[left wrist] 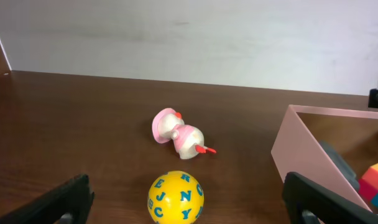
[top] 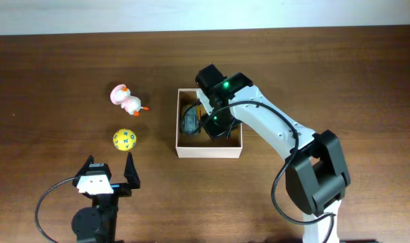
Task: Pack container
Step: 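Push the cube and truck inside the box with the right gripper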
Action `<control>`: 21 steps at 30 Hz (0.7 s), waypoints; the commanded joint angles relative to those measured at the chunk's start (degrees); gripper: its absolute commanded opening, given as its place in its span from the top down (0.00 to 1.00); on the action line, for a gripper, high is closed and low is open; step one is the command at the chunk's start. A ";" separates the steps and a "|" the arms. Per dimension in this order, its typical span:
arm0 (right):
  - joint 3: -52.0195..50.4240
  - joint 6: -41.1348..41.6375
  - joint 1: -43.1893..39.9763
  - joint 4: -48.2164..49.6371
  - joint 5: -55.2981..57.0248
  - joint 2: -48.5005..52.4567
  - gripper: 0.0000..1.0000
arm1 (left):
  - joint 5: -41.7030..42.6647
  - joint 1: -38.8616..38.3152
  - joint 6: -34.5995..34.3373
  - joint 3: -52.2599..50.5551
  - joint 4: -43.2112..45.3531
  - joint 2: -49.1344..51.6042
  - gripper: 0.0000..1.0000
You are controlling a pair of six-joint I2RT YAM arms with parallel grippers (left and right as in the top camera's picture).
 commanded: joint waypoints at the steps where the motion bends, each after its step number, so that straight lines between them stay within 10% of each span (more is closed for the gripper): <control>1: -0.31 -1.60 -0.22 0.52 1.44 1.29 0.93 | -0.22 -0.11 1.07 -0.42 0.15 -0.50 0.01; 21: -0.63 -7.08 -0.24 6.16 1.64 3.30 0.94 | -0.22 -0.11 1.07 -0.42 0.15 -0.50 0.01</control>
